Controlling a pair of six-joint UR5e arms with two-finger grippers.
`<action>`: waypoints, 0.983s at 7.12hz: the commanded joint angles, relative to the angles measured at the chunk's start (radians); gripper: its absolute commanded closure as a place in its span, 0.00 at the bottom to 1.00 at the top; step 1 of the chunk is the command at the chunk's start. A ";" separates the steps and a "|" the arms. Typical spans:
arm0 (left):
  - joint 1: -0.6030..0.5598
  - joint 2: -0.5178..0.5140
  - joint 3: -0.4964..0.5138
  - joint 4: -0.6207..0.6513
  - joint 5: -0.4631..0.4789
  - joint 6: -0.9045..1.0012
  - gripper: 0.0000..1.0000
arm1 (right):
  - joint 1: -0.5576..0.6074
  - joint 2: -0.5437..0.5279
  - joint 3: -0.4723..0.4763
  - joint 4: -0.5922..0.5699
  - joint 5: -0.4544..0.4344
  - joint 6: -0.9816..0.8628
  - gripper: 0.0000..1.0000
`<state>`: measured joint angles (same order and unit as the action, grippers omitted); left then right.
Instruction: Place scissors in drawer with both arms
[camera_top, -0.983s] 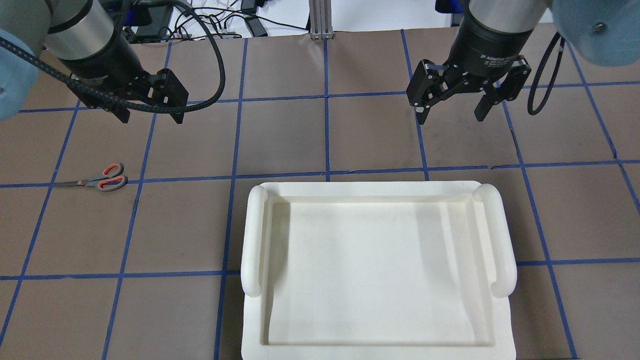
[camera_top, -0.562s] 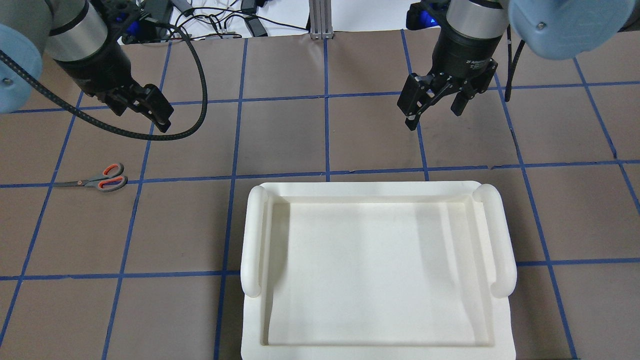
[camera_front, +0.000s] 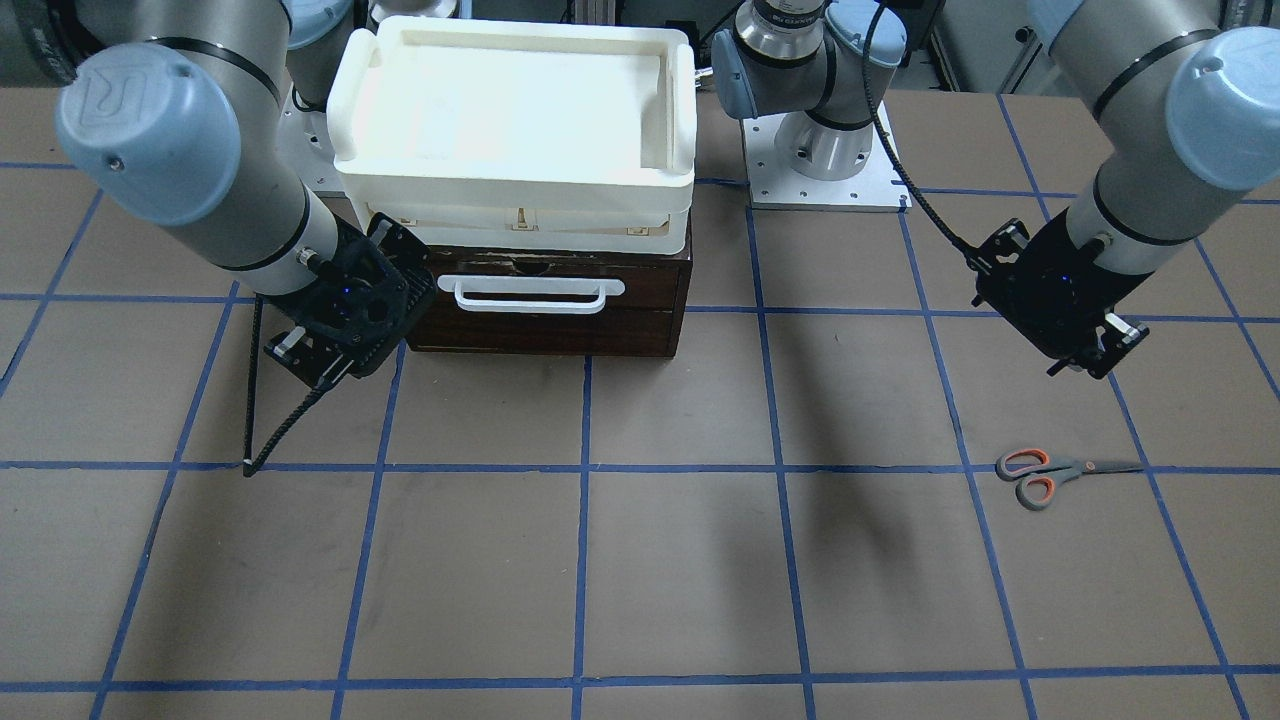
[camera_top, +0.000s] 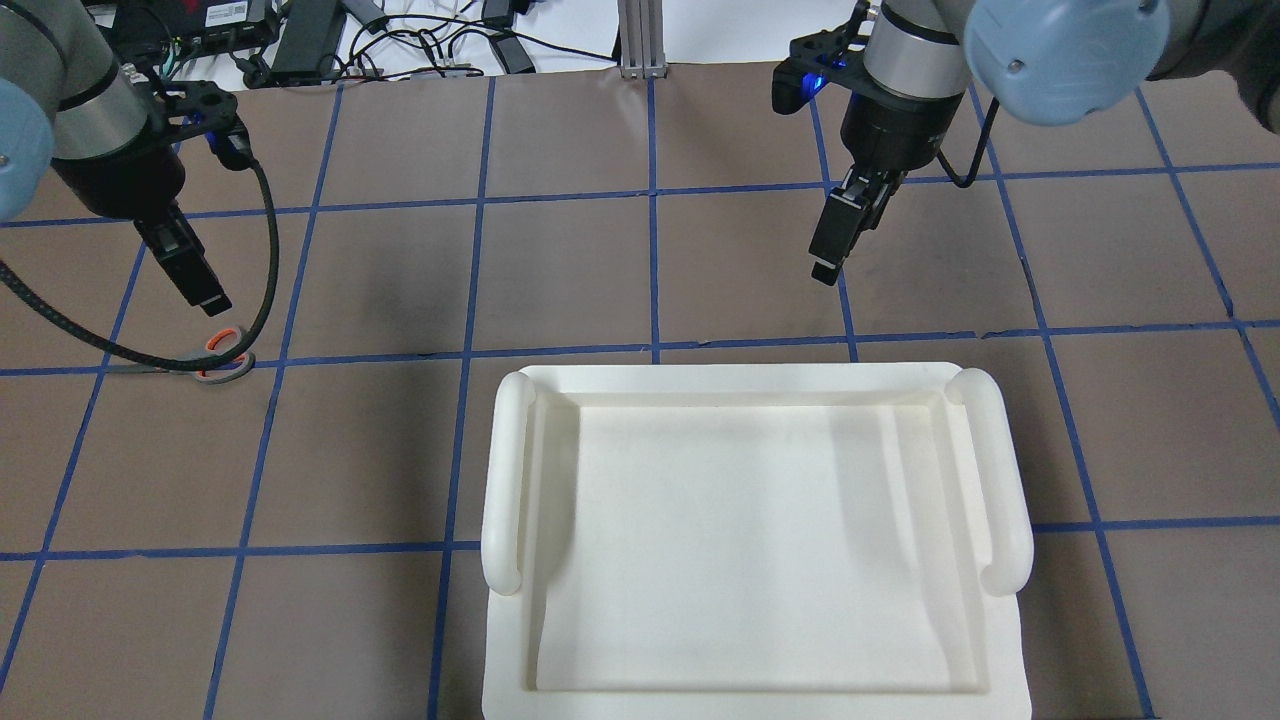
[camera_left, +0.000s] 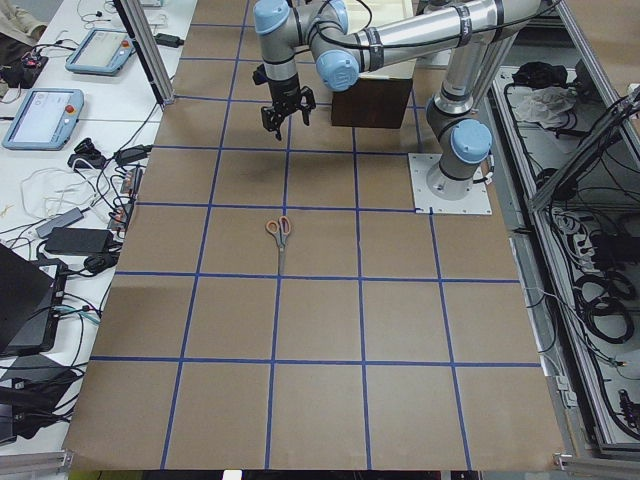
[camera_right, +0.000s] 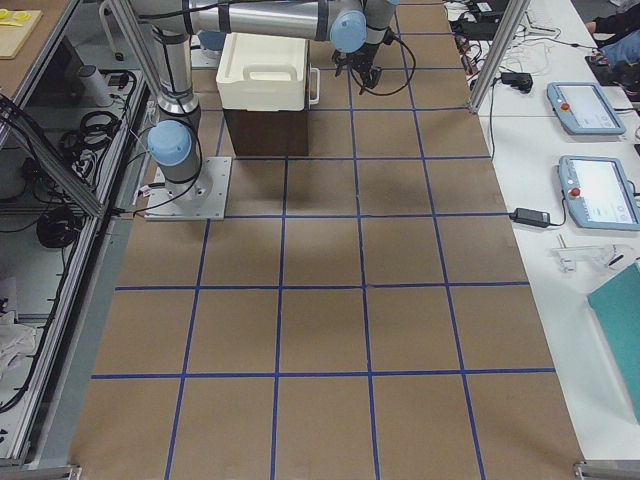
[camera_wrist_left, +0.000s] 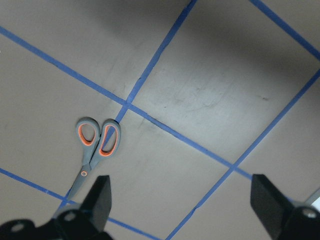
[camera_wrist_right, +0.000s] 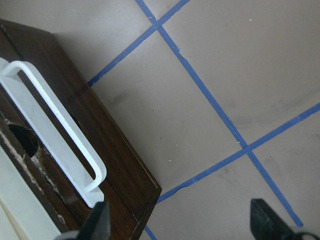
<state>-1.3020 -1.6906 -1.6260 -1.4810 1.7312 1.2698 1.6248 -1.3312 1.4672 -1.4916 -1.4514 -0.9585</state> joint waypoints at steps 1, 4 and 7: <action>0.084 -0.076 -0.038 0.135 0.024 0.368 0.00 | 0.003 0.049 0.001 -0.044 0.002 -0.214 0.00; 0.220 -0.174 -0.092 0.318 0.007 0.678 0.00 | 0.073 0.096 0.002 -0.045 0.032 -0.270 0.00; 0.274 -0.268 -0.145 0.546 -0.051 0.867 0.00 | 0.180 0.124 0.012 -0.030 0.017 -0.391 0.00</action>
<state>-1.0595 -1.9200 -1.7411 -1.0388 1.7026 2.0610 1.7611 -1.2164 1.4739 -1.5289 -1.4236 -1.3056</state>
